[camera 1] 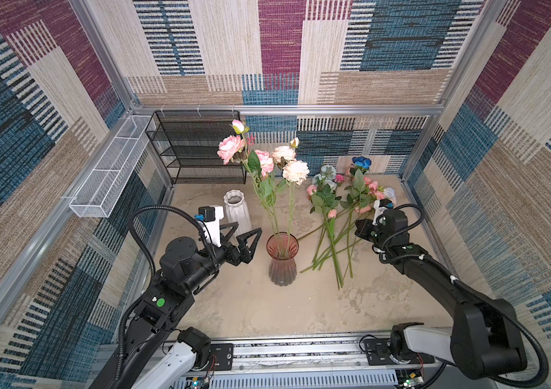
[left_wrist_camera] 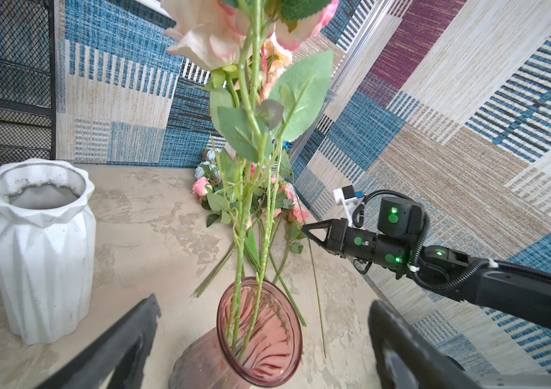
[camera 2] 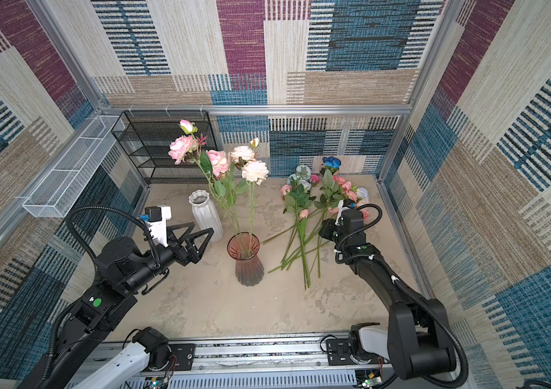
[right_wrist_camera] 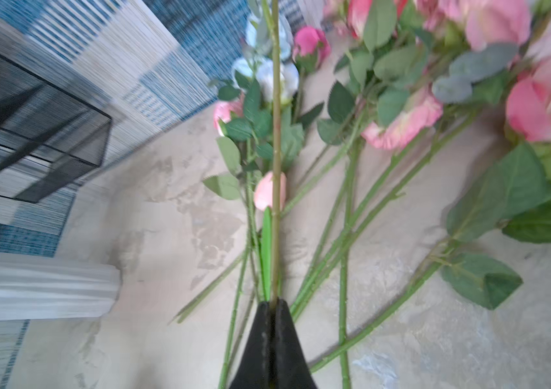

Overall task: Arrange the flowers into the vase
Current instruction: 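Lift the blue rose and insert it into the pink glass vase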

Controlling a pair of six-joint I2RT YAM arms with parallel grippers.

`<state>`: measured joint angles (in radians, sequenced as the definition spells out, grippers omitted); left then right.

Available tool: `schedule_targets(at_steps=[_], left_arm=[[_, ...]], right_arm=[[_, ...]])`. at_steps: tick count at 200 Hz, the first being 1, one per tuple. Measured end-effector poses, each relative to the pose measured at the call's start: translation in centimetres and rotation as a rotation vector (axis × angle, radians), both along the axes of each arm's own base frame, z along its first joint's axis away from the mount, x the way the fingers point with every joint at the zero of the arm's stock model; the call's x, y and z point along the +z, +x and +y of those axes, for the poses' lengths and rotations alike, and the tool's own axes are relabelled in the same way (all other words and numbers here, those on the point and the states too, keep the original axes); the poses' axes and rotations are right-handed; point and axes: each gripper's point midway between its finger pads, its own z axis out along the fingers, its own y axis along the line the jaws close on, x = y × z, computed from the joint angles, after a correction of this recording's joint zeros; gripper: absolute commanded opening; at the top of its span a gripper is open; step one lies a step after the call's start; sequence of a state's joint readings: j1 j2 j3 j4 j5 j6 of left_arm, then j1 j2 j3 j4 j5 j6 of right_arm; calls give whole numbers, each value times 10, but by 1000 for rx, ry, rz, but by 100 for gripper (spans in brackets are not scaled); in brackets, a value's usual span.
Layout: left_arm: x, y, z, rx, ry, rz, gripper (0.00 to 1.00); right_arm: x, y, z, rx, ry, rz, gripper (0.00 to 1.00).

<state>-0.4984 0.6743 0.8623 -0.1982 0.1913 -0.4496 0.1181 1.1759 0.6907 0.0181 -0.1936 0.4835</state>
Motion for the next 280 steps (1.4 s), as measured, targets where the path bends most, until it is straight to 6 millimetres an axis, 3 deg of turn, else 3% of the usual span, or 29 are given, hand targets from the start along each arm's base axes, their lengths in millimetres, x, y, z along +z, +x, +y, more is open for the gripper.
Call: schedule_targets(at_steps=[32,69,90,118,150,189,259,280], left_arm=[[15,-3,-8,-52,-13,-16,99],[43,-12,-22,-152,-35,-50,98],[63,-19,-33,-229,-52,-89,97],[88,-30,-45,-336,-79,-152,91],[111,-40,-58,-453,-109,-217,76],[115,-40,-67,-508,-121,-228,70],[121,-41,-73,-553,-140,-249,45],[124,-43,-73,-568,-146,-260,31]], right_arm=[[83,-23,12,73,67,-246,0],[176,-68,41,268,141,-546,0],[220,-96,72,431,174,-665,0],[263,-138,133,687,193,-771,0],[274,-165,183,867,216,-794,0],[275,-187,230,991,233,-789,0],[255,-192,267,1051,207,-720,0],[248,-190,272,1060,201,-704,0]])
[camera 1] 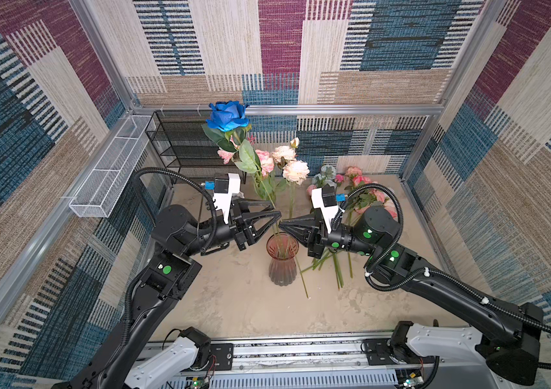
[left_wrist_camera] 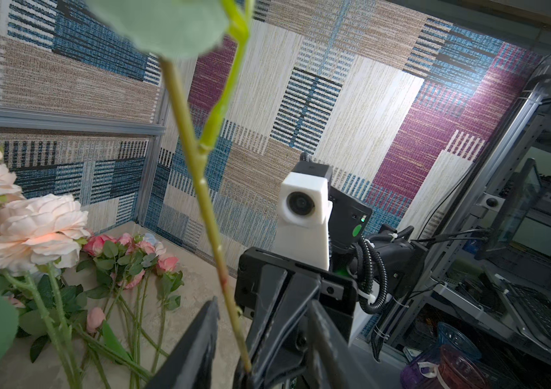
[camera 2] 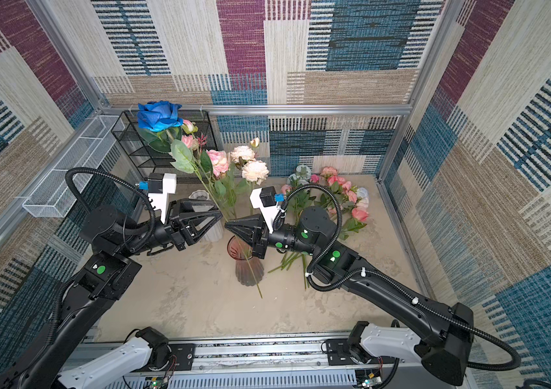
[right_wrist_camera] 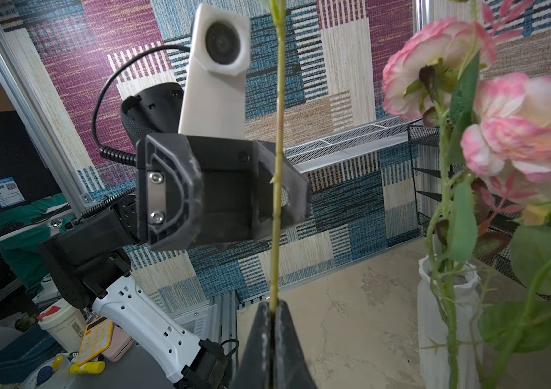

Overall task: Arrange the flowers into the vase
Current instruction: 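Lift the blue rose and insert it into the pink glass vase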

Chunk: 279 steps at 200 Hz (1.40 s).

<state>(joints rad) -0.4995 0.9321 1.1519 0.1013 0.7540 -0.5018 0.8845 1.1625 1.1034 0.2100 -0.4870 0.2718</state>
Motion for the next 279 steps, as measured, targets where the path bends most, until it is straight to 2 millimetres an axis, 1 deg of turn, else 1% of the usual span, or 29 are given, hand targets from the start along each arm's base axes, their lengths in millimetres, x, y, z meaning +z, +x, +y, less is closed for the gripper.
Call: schedule_targets(at_steps=[20,34,44,56,63,74,82,88,96,119,150,168,189,215,235,245,253,279], left_arm=[[0,0,-1,-5,0,-2,18],[0,1,-1,1,-1,-2,12],[0,3,0,10,-2,0,7],[0,4,0,15,-2,3,0],[0,4,0,16,0,6,0],[1,3,1,15,-1,4,0],[4,3,1,15,-3,0,0],[6,3,1,16,-5,-4,0],[9,3,1,20,-5,-9,0],[20,6,2,45,6,-33,0],[50,10,6,106,35,-138,0],[64,20,8,167,68,-202,0],[68,36,9,236,114,-246,0],[62,57,7,302,177,-266,0],[47,76,4,333,226,-251,0],[37,84,0,338,248,-232,0],[24,93,-1,350,271,-210,0],[-11,109,-6,358,324,-144,0]], right_arm=[[-1,-1,2,5,-4,-1,0],[-1,-2,2,6,-3,-2,0],[0,-2,1,7,-1,-3,5],[1,-3,0,5,1,-5,16],[0,-3,-1,-2,0,-3,24],[-2,-1,-3,-17,-4,3,42],[-3,-1,-4,-27,-8,8,52],[-5,0,-6,-38,-11,12,57],[-6,1,-9,-54,-16,10,60],[-4,2,-24,-120,-13,8,64],[12,0,-51,-217,16,-32,65],[21,-1,-64,-264,33,-53,65],[26,-1,-75,-308,37,-69,65],[27,-1,-83,-339,37,-70,65],[25,-1,-87,-352,34,-70,65],[22,0,-88,-359,29,-68,65],[21,0,-88,-360,24,-65,65],[17,1,-90,-369,17,-61,65]])
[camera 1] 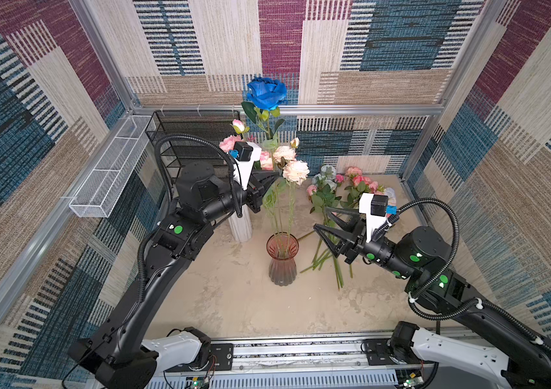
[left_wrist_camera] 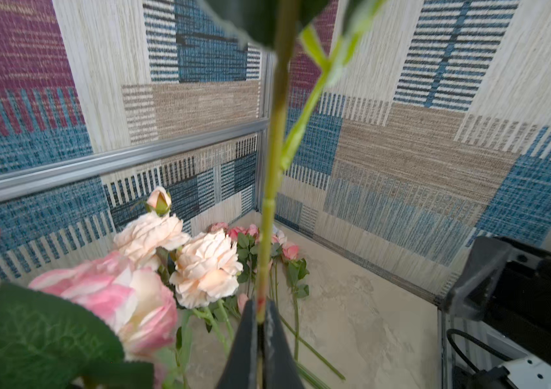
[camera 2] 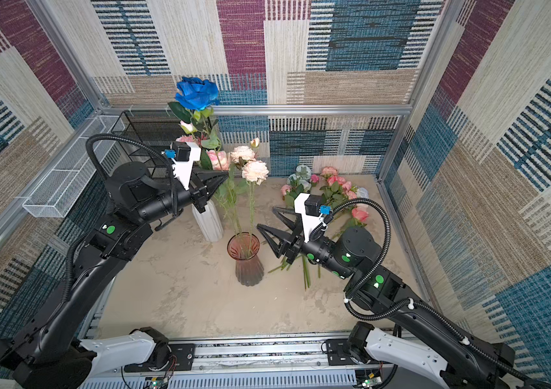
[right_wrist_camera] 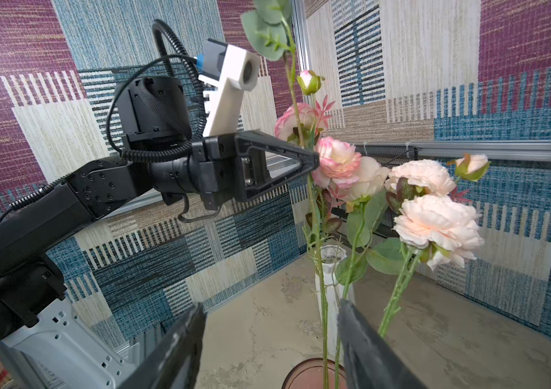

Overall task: Arrange the flowers into the vase
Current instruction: 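Lift the blue rose and insert it into the pink glass vase, then open the right gripper and withdraw it toward the flower pile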

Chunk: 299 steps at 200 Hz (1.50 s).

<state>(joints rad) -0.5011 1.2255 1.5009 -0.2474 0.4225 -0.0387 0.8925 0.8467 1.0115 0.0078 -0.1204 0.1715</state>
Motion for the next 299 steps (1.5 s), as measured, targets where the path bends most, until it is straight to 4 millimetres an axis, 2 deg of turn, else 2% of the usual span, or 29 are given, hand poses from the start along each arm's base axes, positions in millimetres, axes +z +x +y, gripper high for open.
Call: schedule_targets(at_steps=[30,38,57,83,99,118,144,175,202,217,232,257,276,299], left_arm=[[-33,3,-6,-1,25,64,2],[-40,3,-6,6,33,77,9],[-51,-1,-9,4,41,95,36],[-60,-4,-9,22,41,122,55],[-57,-7,-6,29,33,116,61],[-48,-11,-2,46,12,105,64],[-27,-21,4,46,-33,75,69],[2,-38,20,66,-121,19,83],[5,-51,30,72,-181,10,94],[-4,-55,36,88,-198,27,100],[-17,-60,41,99,-207,51,99],[-42,-64,51,142,-213,93,99],[-68,-64,58,177,-206,138,100],[-101,-64,63,210,-193,203,99]], right_arm=[[-4,1,0,-6,-6,7,65],[-5,2,0,-9,-8,8,65],[-10,4,0,-17,-15,16,67],[-14,5,0,-25,-20,22,70],[-14,5,-1,-27,-20,22,71],[-16,6,-2,-36,-20,24,71],[-19,8,-4,-51,-22,30,72],[-36,15,-6,-85,-40,66,71],[-65,26,-5,-127,-81,132,67],[-85,34,-4,-149,-109,177,66],[-110,47,-9,-192,-141,226,63],[-161,81,-33,-298,-185,347,56],[-205,110,-58,-395,-216,467,51],[-248,137,-77,-470,-250,599,49]])
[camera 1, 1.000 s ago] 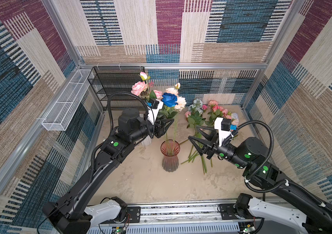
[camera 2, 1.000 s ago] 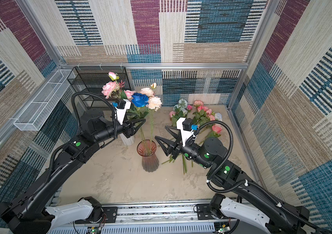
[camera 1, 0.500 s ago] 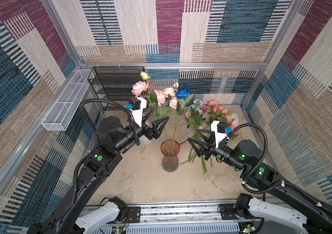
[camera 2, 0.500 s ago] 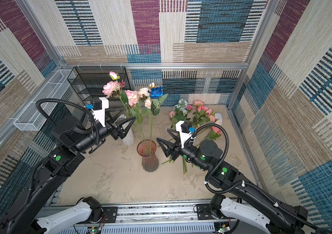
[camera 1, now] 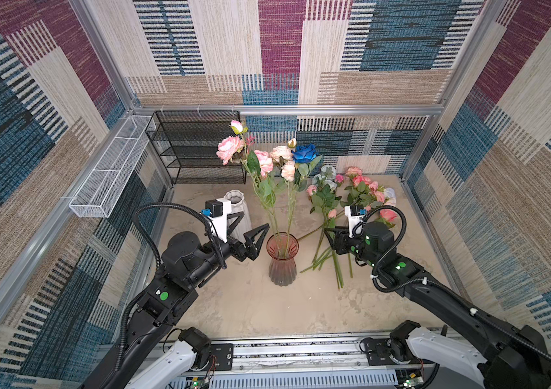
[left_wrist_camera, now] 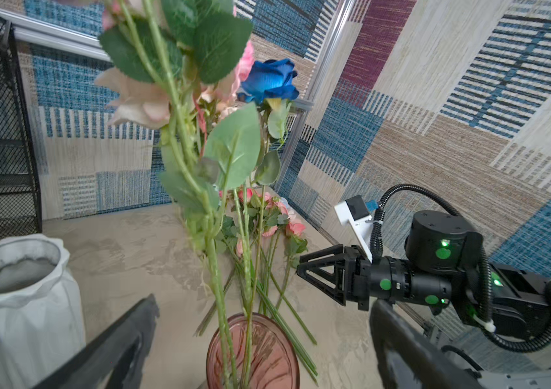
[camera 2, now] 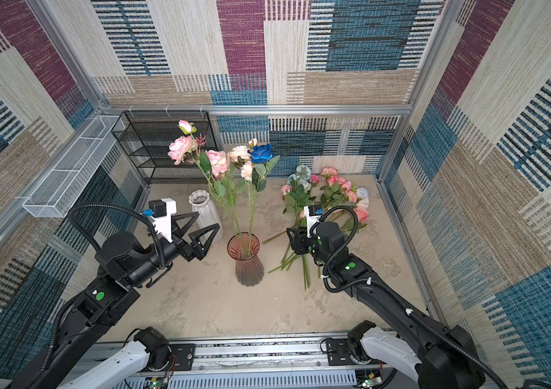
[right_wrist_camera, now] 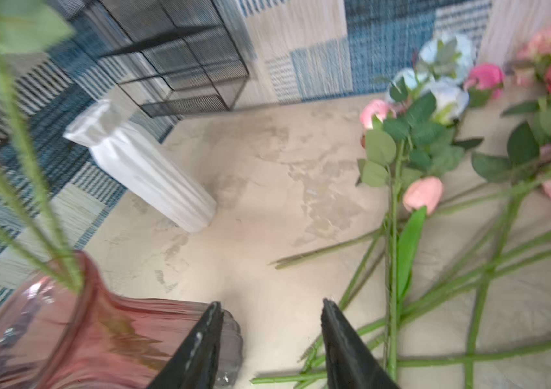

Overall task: Arrange the flowers into the vase
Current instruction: 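Open the right gripper and withdraw it toward the flower pile, then lower the right gripper to the pile and grasp a pink rose stem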

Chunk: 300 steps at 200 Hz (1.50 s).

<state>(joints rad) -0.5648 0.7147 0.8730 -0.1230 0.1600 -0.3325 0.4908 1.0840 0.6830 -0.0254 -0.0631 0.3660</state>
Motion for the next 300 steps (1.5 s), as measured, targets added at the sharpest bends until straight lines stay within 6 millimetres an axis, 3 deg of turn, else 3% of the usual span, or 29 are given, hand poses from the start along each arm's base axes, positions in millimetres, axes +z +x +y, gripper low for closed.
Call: schedule_targets(at_steps=[24,60,81,113,152,245,300], left_arm=[[-27,-1,2,10,1,67,99],[-39,-2,3,13,-11,105,99],[-39,-3,3,13,-19,110,98],[-38,-4,4,14,-21,112,98],[-38,-3,6,28,-23,108,98],[-39,-4,8,33,-20,111,99],[-42,-4,8,36,-11,123,98]], right_arm=[[-44,27,-23,-86,-18,140,44],[-73,64,-45,-174,14,239,41],[-77,89,-42,-176,16,254,32],[-85,125,-29,-137,-18,261,31],[-106,152,-19,-115,-100,301,31],[-153,157,-15,-134,-259,391,27],[-164,156,-19,-153,-313,404,15]])
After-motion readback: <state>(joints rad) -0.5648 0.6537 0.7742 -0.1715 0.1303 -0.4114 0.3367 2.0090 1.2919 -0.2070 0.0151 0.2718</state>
